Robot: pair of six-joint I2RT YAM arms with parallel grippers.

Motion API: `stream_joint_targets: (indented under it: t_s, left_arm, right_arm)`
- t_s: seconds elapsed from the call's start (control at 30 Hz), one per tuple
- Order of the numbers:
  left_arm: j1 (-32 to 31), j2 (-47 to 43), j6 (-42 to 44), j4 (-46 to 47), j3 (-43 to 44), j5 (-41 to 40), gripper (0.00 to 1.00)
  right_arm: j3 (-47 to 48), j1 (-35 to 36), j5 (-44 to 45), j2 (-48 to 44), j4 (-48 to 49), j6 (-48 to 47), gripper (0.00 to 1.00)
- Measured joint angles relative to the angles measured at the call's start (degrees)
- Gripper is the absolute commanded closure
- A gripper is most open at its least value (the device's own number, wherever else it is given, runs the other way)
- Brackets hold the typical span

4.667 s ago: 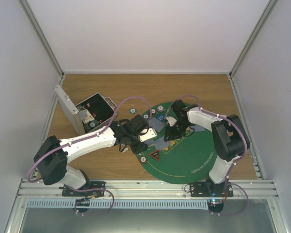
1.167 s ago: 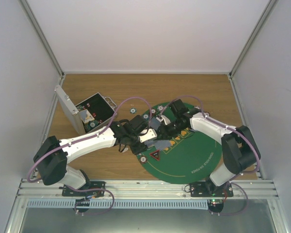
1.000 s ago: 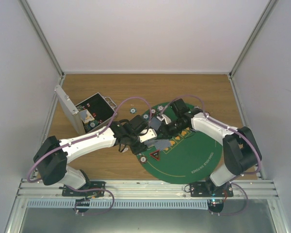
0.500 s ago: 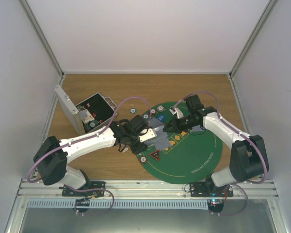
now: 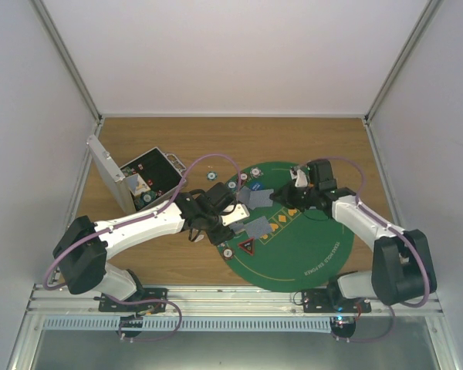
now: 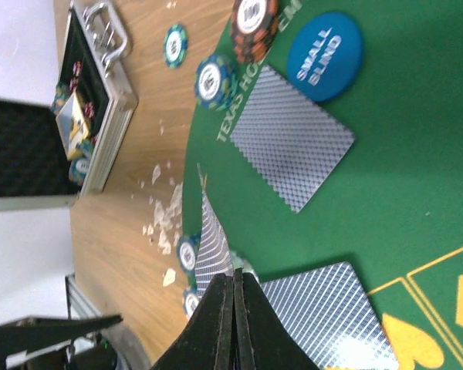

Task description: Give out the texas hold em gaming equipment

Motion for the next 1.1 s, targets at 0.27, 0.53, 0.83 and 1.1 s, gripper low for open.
stream_joint_targets:
  t_s: [0.27,0.53,0.83,1.1]
  left_arm:
    - [0.0,0.0,0.0,0.0,0.0,-0.3,0.42]
    - [0.0,0.0,0.0,0.0,0.0,-0.6,0.42]
    - [0.0,0.0,0.0,0.0,0.0,-0.7,0.41]
    - [0.0,0.0,0.0,0.0,0.0,-0.7,0.42]
  right_arm:
    - [-1.4,1.3,4.7,4.9,12.0,8.7,0.99]
    - [0.9,7.1,7.8,13.6,18.0,13.6,1.0]
    - [2.1,8.7,10.8,18.3,19.5,15.4,1.0]
    - [2.6,8.9,10.9,21.2,18.7,15.7,1.0]
